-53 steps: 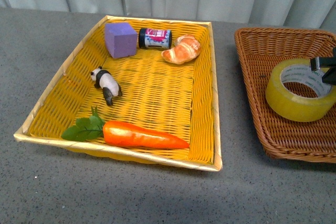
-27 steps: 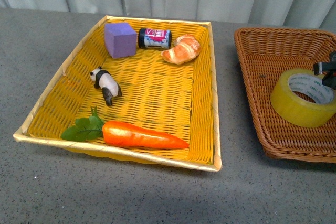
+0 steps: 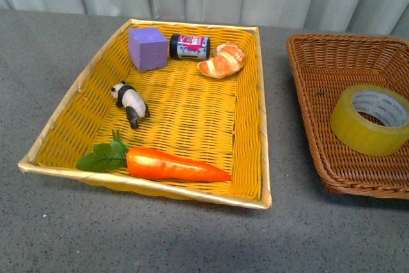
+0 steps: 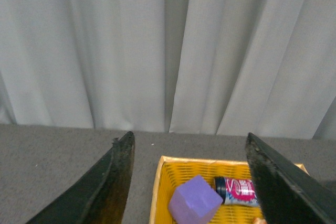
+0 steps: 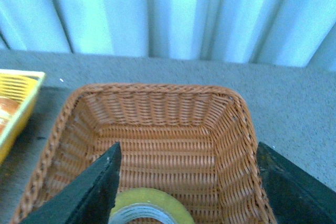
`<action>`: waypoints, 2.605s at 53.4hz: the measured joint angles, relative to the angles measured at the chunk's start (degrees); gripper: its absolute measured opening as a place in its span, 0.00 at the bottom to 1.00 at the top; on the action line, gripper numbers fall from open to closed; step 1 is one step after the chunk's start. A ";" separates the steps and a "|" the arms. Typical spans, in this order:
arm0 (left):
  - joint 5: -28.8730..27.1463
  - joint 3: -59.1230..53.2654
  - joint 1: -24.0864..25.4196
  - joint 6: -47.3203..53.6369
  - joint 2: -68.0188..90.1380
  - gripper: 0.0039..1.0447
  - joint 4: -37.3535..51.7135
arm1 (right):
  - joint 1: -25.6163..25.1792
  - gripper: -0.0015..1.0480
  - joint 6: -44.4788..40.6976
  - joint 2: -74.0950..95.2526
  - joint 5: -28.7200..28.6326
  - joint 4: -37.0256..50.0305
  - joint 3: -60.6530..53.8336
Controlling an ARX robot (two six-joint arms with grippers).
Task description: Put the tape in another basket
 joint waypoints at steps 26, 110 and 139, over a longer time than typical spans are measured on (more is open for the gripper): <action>4.79 -29.73 4.94 0.20 -21.05 0.04 7.06 | 3.98 0.01 1.46 -25.18 3.63 12.94 -25.00; 4.90 -45.53 4.98 0.22 -77.05 0.04 -31.15 | 4.02 0.01 1.60 -87.12 3.39 -36.04 -36.68; 4.94 -45.51 4.98 0.24 -93.55 0.04 -48.15 | 4.02 0.01 1.60 -102.64 3.37 -51.91 -36.63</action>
